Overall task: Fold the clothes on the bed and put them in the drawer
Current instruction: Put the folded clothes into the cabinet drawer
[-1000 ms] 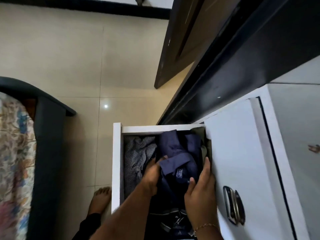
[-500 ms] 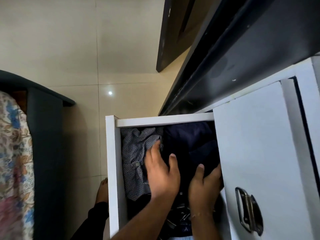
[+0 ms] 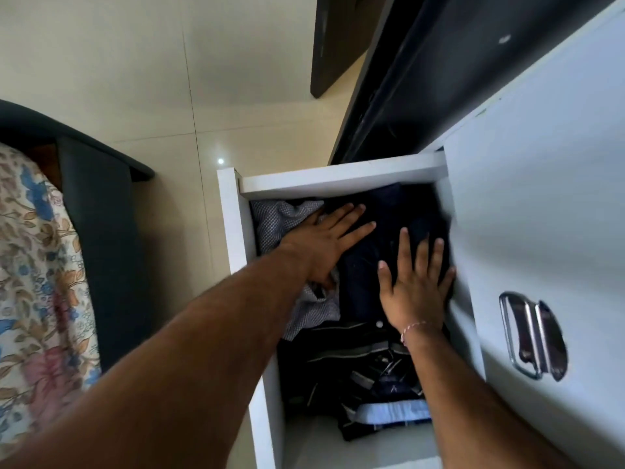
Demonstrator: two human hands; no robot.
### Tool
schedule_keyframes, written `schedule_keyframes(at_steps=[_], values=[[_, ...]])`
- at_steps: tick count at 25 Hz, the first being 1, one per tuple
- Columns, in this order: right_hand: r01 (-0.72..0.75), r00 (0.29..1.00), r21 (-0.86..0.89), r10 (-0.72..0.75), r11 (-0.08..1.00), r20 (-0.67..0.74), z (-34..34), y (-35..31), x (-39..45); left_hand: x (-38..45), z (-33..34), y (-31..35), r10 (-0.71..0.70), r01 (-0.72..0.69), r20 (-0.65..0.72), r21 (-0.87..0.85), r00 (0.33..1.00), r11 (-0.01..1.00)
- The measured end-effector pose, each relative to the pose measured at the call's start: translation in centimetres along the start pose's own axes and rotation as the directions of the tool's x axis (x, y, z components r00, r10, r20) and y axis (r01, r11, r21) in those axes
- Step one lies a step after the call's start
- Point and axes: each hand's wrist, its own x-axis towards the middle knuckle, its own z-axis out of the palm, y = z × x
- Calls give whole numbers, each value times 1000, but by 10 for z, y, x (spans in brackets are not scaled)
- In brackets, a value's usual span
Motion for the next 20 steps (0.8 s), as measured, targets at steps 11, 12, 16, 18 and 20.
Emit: schedule_keyframes(at_steps=[11,12,16,18,20], values=[[-83,992,136,68,987,107,-26,-73,-100,-82,-59,-14,0,-69,189,357,982,931],[-76,992,129,62,989,107,-26,-74,-107,-81,-56,-13,-30,-36,179,353,983,935],[-45,997,181,55,982,-51,-39,-98,-117,-60,-64,-16,12,-64,136,383,991,922],[-55,997,386,72,921,-31,-34,-126,-138,-60,-63,-21,62,-113,152,356,986,928],[-104,994,620,65,778,85,-35,-156,-164,-72,-80,-27,167,-206,172,240,971,949]])
